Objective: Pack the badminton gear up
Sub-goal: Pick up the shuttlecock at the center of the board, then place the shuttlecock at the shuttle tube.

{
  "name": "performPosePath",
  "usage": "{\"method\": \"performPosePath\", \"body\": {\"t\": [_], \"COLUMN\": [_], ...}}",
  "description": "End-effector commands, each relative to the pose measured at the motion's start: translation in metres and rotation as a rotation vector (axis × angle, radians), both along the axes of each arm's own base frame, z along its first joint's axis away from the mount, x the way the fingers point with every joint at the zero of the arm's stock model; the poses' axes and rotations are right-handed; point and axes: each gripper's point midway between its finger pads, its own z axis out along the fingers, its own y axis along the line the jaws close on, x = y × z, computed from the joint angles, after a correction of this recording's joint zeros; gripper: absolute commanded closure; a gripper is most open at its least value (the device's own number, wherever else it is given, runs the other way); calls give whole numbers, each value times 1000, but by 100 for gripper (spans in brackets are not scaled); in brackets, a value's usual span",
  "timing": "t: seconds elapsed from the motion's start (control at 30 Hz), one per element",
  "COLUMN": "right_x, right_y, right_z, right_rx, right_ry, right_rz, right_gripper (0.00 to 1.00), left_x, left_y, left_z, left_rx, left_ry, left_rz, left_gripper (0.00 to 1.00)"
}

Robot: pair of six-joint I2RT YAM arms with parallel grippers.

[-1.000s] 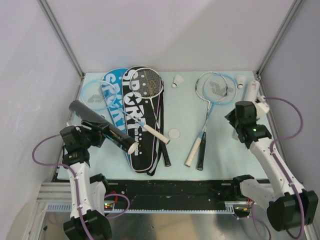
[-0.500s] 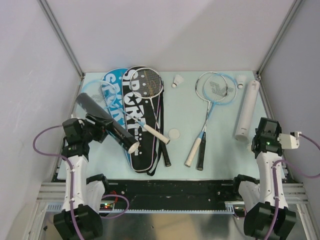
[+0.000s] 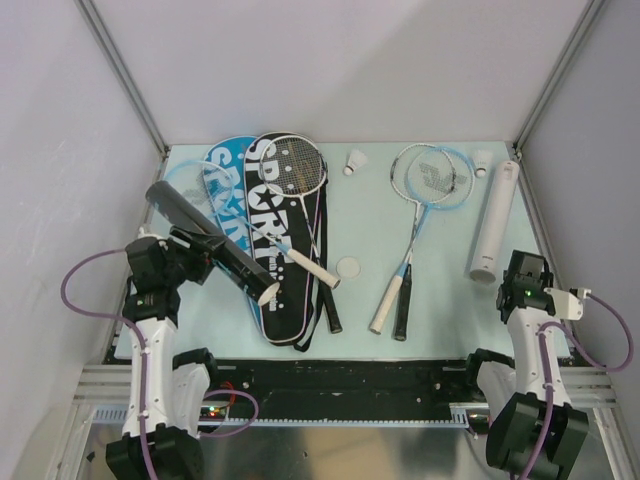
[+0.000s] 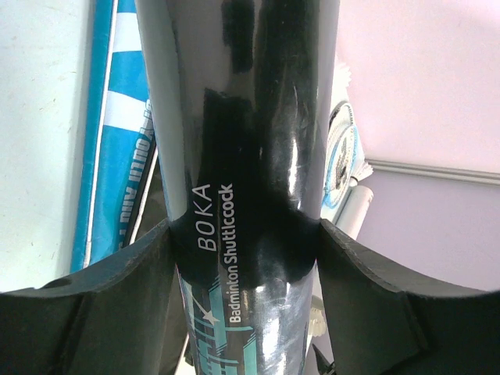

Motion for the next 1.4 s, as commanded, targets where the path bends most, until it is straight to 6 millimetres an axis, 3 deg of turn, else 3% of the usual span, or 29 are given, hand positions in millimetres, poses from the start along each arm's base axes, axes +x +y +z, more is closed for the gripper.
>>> {"method": "performPosePath", "body": {"t": [0.0,0.33,0.6,0.73,0.87,1.0,1.1,1.2,1.27,1.37], "right_x": [10,28,29,23,24,35,52,75,91,107], "right_y": [-6,-12,-21,-27,-33,-32,-19,9,36,93], "right_z": [4,-8,6,23,53,96,134,166,183,198], "right_rx": [-2,-39,-119,-183,-276,-389,-467,-515,-544,-556], "right_ry": [-93,-155,-167,-164,-175,-189,-222,-244,-272,-338], "right_rz": [-56,-33,-29,-42,-7,111,253,436,574,798], "right_gripper": [28,37,78,97,100,100,100,100,100,100], "left_x": [8,7,7,7,6,5,5,6,7,9], "left_y": [4,7,9,11,9,11,10,7,6,9], "left_z": [37,35,38,35,30,30,28,22,18,17], "left_rx": [38,42,56,49,13,-11,-63,-141,-179,-191], "left_ry": [-106,-95,-103,-95,-78,-77,-60,-22,1,11], "left_rz": [13,32,44,61,76,105,132,156,167,190], "left_gripper": [59,59,60,60,61,62,64,70,72,69]}}
